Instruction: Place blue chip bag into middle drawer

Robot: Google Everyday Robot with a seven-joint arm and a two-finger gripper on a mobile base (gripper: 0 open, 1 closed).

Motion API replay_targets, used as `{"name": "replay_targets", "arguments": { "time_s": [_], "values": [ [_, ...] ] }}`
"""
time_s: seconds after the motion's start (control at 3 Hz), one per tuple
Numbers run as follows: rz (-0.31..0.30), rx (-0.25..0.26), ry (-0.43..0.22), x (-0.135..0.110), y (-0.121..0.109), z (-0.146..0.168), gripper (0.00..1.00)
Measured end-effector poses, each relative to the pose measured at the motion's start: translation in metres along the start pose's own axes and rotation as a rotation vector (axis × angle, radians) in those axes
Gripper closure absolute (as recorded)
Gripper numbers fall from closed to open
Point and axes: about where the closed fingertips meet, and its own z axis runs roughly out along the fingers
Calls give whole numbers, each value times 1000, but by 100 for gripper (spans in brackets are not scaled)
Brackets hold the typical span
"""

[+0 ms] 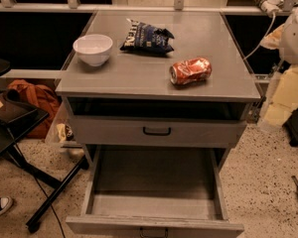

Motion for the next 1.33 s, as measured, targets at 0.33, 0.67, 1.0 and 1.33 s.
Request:
{"name": "replay_targets", "arguments": {
  "time_s": [0.33,0.67,1.0,1.33],
  "values": [
    [58,17,-74,-29,-19,9,0],
    [186,49,-180,-67,-50,23,0],
    [324,95,-272,-103,-86,39,0],
    [367,103,-289,-107,-89,37,0]
  ]
}}
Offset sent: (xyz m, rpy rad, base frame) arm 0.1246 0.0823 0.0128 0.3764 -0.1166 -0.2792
